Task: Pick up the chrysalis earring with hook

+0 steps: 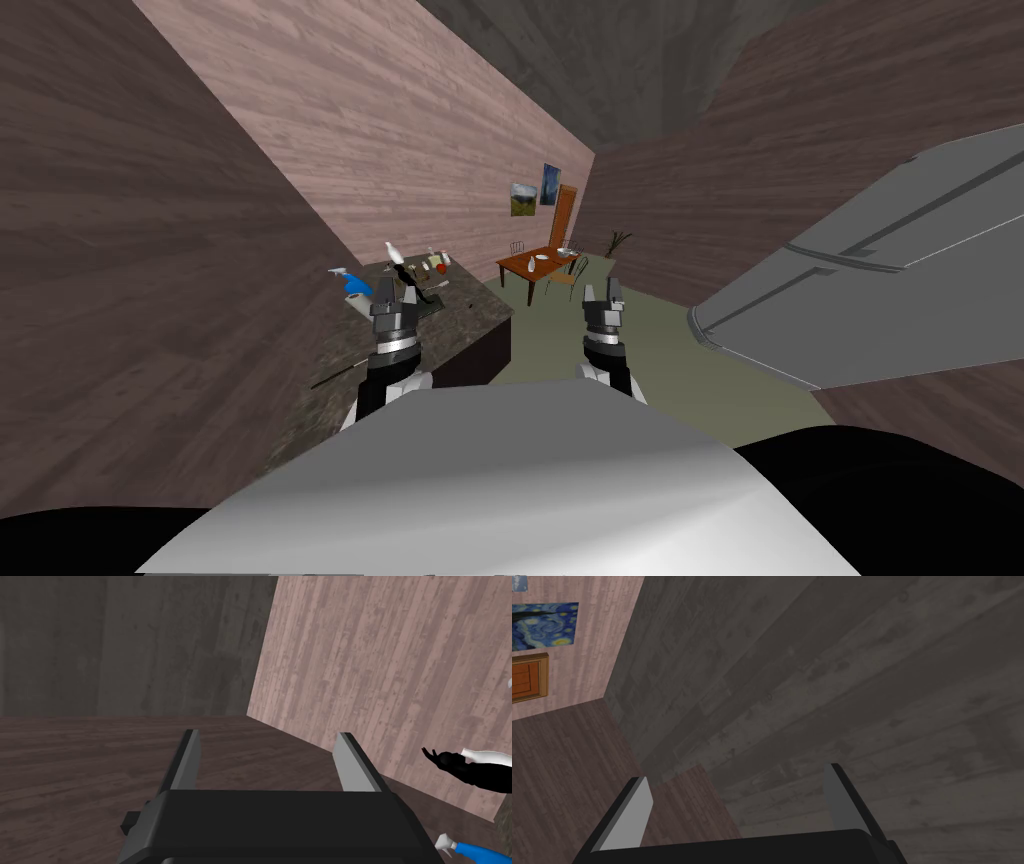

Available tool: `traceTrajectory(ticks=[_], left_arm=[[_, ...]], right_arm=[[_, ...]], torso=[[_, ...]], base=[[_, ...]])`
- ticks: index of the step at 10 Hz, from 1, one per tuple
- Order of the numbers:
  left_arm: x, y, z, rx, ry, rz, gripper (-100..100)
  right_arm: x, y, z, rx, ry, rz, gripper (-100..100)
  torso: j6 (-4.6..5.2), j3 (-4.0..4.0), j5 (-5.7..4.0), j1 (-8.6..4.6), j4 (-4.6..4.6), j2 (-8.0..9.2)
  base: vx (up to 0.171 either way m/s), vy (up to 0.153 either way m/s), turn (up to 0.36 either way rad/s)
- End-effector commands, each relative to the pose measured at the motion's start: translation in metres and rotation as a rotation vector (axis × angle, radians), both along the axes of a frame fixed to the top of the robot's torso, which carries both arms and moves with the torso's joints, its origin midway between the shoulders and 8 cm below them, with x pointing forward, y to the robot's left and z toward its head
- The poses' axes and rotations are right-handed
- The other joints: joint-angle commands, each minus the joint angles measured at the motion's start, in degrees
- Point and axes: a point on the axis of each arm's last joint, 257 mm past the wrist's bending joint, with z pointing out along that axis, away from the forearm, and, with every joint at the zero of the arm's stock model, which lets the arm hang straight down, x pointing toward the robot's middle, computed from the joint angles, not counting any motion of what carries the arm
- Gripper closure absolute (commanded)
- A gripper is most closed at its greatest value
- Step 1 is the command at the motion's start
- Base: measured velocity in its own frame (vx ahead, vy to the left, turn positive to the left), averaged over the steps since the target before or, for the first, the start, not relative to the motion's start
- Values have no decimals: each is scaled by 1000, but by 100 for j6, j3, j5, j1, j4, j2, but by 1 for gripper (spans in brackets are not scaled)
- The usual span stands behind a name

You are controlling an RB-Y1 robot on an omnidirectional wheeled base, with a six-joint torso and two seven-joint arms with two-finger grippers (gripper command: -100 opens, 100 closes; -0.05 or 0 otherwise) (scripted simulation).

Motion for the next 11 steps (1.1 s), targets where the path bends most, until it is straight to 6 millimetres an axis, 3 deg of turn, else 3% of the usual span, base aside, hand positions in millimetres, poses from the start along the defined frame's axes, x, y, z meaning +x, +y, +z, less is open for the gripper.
traceTrajectory(ticks=[1, 11], left_arm=[[5, -3, -7, 47, 28, -15, -100], [40, -8, -72, 334, 240, -77, -100]], right_arm=[[0, 0, 0, 0, 0, 0, 0], [0, 0, 0, 0, 0, 0, 0]], torso=[[0, 0, 0, 0, 0, 0], [0, 19, -3, -12, 8, 32]], base=[[-53, -20, 52], [-100, -41, 49]])
